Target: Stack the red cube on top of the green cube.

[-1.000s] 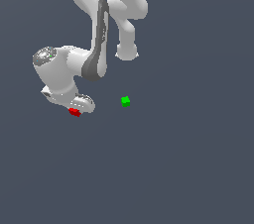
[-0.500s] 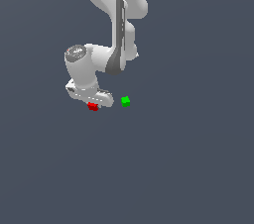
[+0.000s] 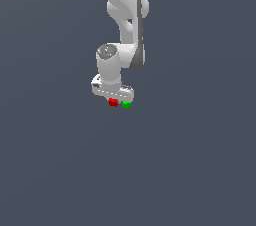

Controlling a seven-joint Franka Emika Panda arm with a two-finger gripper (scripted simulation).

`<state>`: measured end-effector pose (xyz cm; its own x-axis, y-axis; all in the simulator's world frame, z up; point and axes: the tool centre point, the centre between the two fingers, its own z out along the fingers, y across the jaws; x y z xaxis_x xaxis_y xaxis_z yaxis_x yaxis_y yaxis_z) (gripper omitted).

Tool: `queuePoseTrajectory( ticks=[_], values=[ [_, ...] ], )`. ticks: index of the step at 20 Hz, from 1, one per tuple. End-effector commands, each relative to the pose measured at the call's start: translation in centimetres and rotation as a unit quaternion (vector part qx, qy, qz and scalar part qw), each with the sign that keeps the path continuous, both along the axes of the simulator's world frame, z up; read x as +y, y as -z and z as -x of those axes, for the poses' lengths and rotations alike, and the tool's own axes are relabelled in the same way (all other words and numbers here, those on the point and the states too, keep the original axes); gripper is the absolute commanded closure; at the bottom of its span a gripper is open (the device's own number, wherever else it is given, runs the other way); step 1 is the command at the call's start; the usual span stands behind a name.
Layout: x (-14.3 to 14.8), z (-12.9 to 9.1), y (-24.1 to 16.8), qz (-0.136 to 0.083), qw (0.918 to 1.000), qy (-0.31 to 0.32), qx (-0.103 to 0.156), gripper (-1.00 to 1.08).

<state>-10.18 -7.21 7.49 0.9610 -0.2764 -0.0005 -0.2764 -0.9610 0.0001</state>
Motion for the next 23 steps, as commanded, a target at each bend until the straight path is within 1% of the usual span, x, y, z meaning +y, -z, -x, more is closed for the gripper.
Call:
queuePoseTrajectory(
  ticks=[1,7,13,14,23],
  values=[
    [1.9,1.0,0.4,0.0,1.0,0.0,-0.001,1.08],
    [5.2,2.5,1.1,0.0,1.0,0.001,0.0,1.08],
    [6.3,2.9,1.4,0.0,1.0,0.001,0.0,1.08],
    [6.3,2.9,1.4,0.0,1.0,0.001,0.0,-0.92],
    [6.3,2.9,1.4,0.0,1.0,0.001,0.0,-0.92]
  ],
)
